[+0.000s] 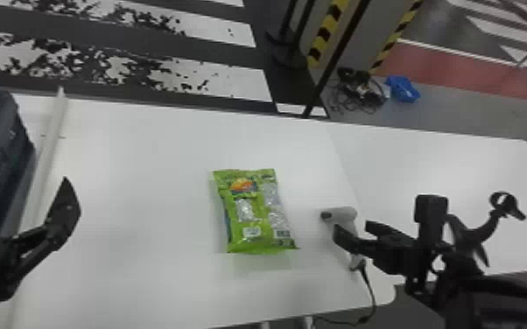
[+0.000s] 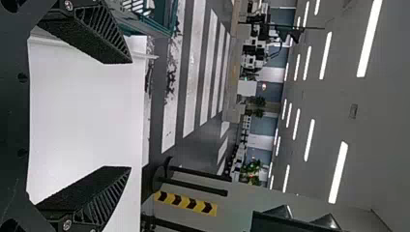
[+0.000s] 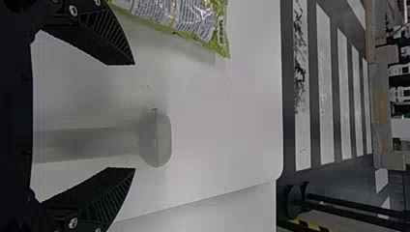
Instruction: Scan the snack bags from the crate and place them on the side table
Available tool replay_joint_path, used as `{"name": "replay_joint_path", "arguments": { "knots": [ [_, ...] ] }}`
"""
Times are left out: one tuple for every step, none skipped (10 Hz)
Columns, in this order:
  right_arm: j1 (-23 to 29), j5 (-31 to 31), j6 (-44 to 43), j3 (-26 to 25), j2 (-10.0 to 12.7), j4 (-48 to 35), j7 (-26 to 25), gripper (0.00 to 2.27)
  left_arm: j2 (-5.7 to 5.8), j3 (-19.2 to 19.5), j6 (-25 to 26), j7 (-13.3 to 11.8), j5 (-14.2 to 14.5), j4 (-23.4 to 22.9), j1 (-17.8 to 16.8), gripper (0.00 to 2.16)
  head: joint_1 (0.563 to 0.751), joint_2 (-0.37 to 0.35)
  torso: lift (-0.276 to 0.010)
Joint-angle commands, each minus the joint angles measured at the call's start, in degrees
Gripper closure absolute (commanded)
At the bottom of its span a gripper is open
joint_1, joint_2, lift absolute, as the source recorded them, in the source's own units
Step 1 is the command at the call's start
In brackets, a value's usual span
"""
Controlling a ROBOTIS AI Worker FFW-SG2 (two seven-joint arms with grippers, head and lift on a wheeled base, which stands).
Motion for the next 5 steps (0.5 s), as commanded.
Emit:
{"name": "replay_joint_path", "arguments": {
  "knots": [
    [0.40, -4.90, 1.91, -1.39, 0.28, -1.54, 3.18, 0.11, -0.05, 0.00, 0.00, 0.00, -0.09, -0.01, 0.00, 0.09, 0.695, -0.350, -0.094],
    [0.40, -6.57, 2.27, -1.31, 0.37, -1.80, 4.76, 0.11, 0.03, 0.00, 0.18, 0.00, -0.09, -0.01, 0.00, 0.09, 0.695, -0.334, -0.094],
    [0.14, -7.01, 3.14, -0.60, 0.28, -1.80, 5.82, 0.11, 0.03, 0.00, 0.00, 0.00, -0.09, -0.01, 0.00, 0.09, 0.695, -0.323, -0.094],
    [-0.12, -7.63, 4.02, 0.01, 0.28, -1.62, 6.43, 0.11, 0.12, 0.00, 0.18, 0.00, -0.09, -0.27, 0.18, 0.09, 0.695, -0.305, -0.094],
    [-0.48, -7.71, 4.73, 1.07, 0.28, -1.45, 6.70, 0.11, 0.12, 0.00, 0.18, 0.00, -0.09, -0.36, 0.18, 0.09, 0.695, -0.289, -0.094]
  ]
}}
